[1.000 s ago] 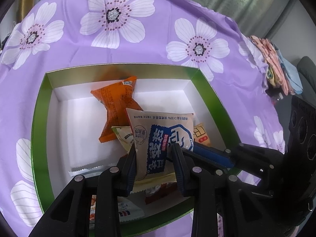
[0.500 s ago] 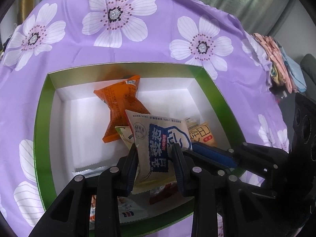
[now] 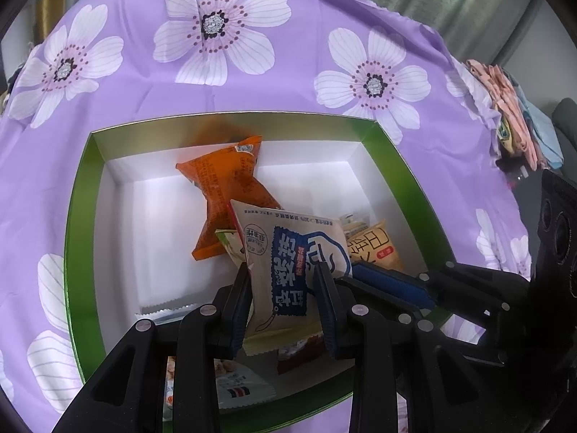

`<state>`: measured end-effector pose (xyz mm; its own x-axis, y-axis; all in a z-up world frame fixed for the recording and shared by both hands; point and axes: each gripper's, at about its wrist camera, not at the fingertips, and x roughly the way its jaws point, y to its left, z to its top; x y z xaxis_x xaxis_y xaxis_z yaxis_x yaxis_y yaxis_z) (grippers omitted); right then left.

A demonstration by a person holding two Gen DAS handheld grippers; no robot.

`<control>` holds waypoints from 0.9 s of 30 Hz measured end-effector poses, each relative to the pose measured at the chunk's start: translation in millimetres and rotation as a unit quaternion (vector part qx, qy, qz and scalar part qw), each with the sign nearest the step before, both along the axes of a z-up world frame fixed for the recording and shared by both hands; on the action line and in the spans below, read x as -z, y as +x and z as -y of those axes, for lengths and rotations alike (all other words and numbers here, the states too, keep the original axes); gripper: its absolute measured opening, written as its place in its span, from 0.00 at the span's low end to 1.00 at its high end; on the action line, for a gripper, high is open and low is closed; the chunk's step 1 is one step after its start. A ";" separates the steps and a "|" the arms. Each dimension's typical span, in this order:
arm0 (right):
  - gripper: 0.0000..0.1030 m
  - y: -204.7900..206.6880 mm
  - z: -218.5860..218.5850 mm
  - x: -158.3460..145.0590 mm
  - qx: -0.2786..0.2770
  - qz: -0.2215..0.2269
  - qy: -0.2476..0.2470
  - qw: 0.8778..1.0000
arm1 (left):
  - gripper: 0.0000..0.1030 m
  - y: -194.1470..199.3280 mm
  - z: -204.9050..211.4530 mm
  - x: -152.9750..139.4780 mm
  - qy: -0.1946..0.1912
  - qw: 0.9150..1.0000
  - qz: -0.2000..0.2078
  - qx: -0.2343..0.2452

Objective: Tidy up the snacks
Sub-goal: 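Lower the white-and-blue bag further into the box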

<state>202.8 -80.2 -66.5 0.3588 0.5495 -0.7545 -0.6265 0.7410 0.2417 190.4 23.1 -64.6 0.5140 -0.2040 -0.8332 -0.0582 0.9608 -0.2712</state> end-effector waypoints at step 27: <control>0.25 -1.2 2.3 -1.5 0.012 0.004 -0.010 1.000 | 0.67 -3.3 -4.9 -4.0 0.028 0.999 0.002 -0.019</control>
